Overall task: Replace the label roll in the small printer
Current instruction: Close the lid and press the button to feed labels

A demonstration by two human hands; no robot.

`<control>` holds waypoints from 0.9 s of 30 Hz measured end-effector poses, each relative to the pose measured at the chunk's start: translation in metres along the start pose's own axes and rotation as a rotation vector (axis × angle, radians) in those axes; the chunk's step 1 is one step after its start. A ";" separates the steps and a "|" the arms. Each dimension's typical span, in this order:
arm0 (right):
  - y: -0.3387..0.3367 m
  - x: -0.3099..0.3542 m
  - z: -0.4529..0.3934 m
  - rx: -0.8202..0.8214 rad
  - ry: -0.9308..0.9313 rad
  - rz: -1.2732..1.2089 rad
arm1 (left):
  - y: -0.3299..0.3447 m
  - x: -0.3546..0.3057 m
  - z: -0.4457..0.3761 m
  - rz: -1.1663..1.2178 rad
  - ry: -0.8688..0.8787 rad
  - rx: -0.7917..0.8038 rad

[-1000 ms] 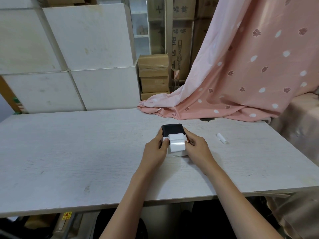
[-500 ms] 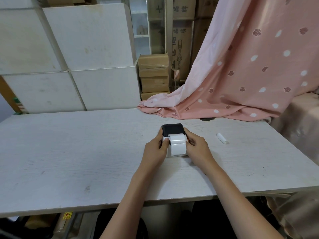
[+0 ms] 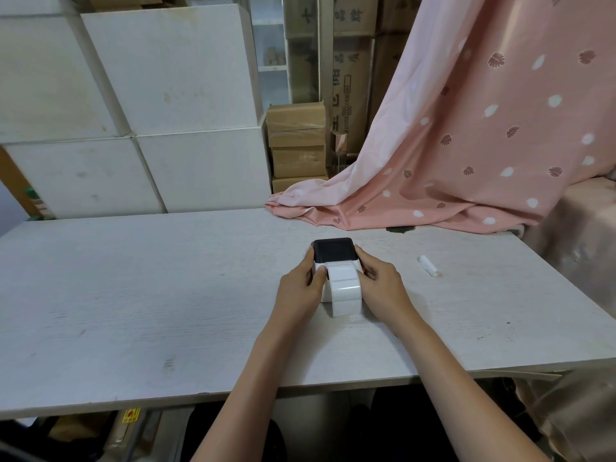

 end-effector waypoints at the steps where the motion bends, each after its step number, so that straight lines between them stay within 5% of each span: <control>1: 0.000 0.000 0.000 -0.001 -0.006 0.002 | 0.000 0.000 0.000 0.003 -0.001 0.001; 27: 0.002 -0.003 0.001 -0.001 -0.024 -0.010 | -0.001 0.002 0.000 -0.002 0.024 -0.009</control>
Point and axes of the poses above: each hand's wrist, its own z-axis away from the middle knuckle, its own y-axis out of the palm, x = y × z, the point moved 1 cm from there along -z, towards the middle knuckle, and after that the axes turned 9 degrees about x, right-handed, at the moved point
